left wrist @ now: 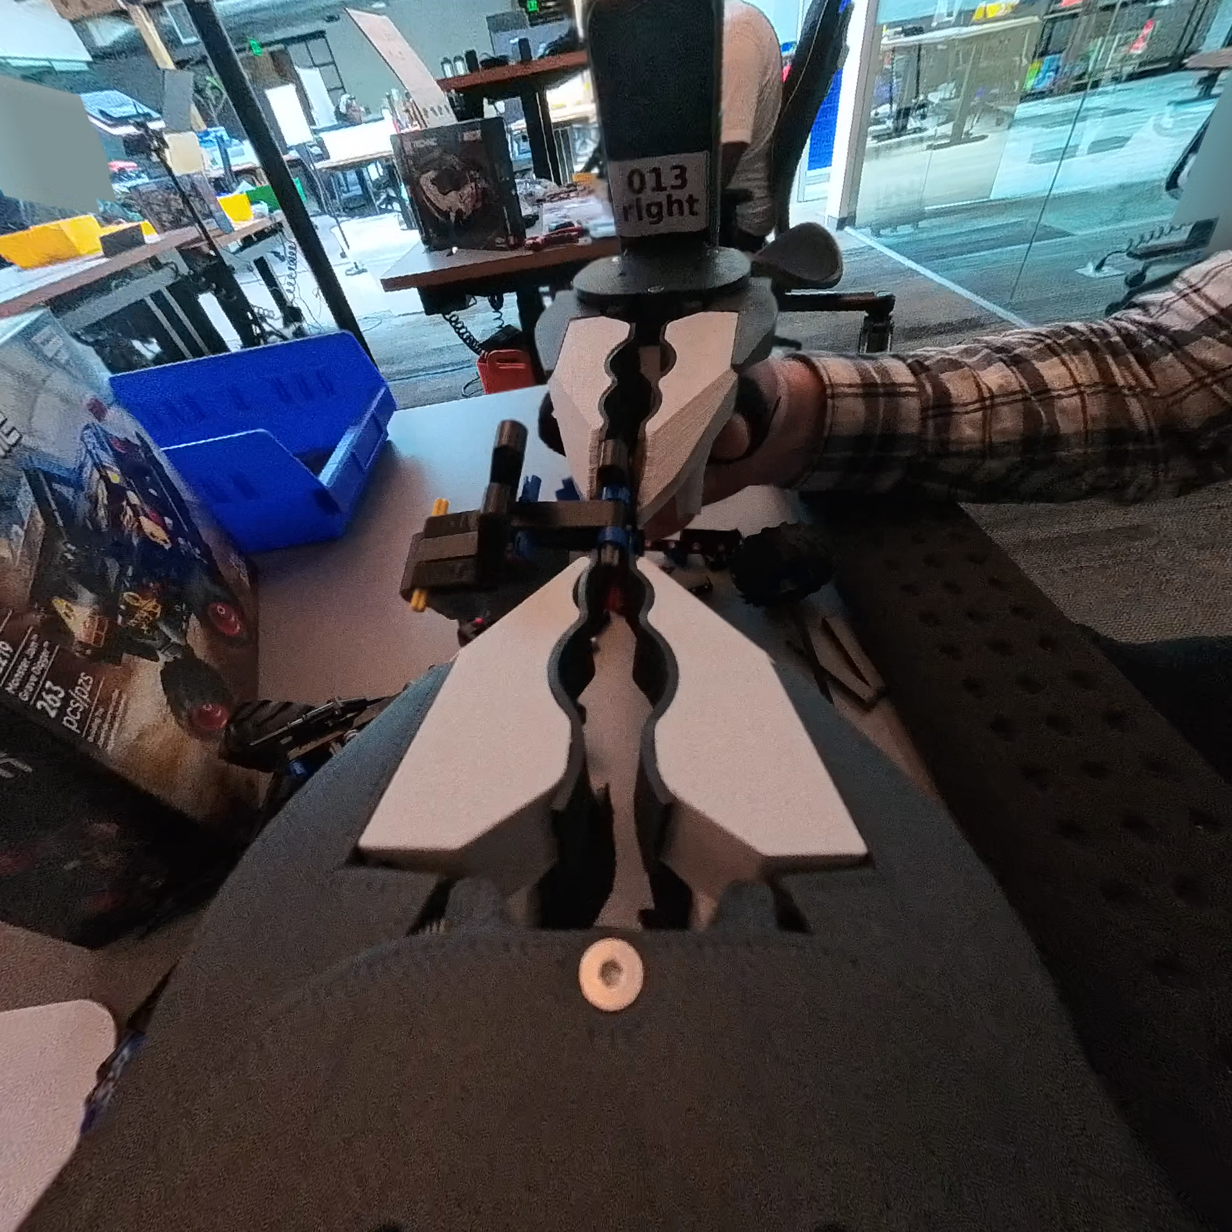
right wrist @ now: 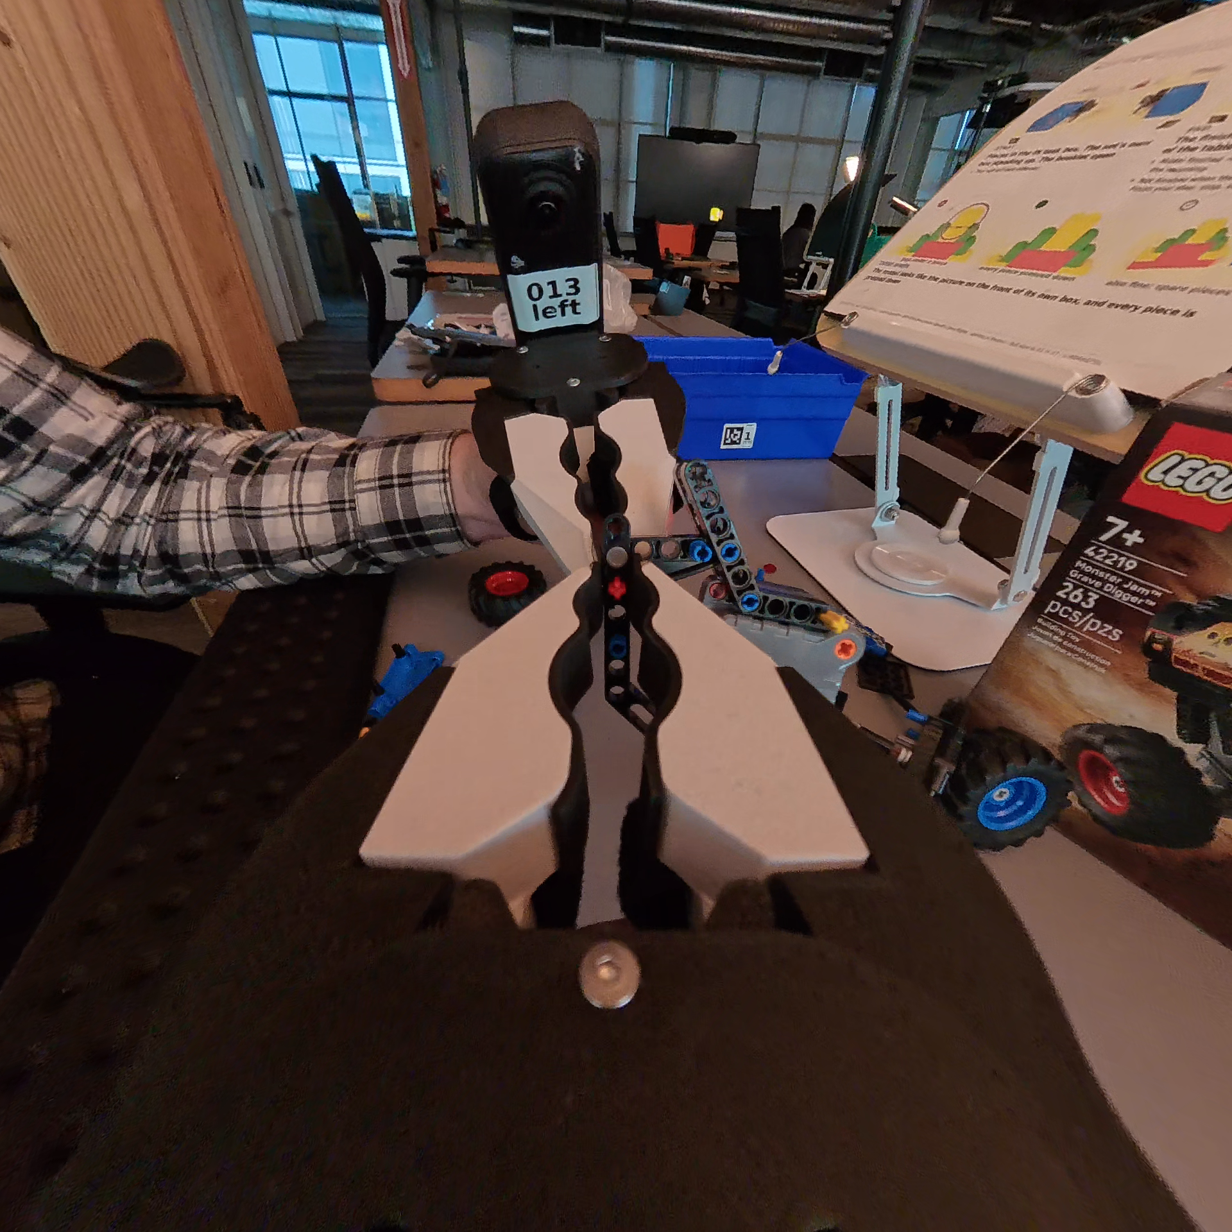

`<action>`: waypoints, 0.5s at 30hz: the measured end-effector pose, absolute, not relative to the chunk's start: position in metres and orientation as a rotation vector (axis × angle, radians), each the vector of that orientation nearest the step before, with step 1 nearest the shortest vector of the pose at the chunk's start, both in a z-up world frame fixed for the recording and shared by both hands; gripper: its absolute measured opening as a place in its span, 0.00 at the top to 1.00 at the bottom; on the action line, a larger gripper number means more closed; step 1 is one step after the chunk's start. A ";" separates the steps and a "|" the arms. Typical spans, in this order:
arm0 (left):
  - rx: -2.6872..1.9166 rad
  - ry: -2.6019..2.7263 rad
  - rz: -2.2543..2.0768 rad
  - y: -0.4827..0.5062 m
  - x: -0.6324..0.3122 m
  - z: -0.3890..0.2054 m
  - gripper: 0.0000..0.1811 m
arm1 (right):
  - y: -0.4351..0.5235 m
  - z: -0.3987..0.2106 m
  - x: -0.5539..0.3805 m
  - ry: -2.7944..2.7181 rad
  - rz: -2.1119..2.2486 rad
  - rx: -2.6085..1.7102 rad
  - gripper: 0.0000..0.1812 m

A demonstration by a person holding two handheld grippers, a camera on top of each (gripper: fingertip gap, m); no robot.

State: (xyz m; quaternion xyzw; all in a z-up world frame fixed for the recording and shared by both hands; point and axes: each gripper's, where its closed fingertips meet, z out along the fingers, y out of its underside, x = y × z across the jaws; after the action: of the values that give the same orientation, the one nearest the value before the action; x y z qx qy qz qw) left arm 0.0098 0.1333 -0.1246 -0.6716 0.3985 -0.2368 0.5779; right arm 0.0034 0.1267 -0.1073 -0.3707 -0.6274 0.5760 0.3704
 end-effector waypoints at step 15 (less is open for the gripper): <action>-1.428 0.800 -0.618 0.114 -0.028 -0.080 1.00 | 0.148 -0.076 0.054 -1.515 1.592 -0.833 0.98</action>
State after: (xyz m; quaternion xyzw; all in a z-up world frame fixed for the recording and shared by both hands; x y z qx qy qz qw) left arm -0.0276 0.1139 -0.0796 -0.6265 0.3508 -0.2710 0.6411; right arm 0.0544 0.1479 -0.0765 -0.3270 -0.5947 0.6252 0.3854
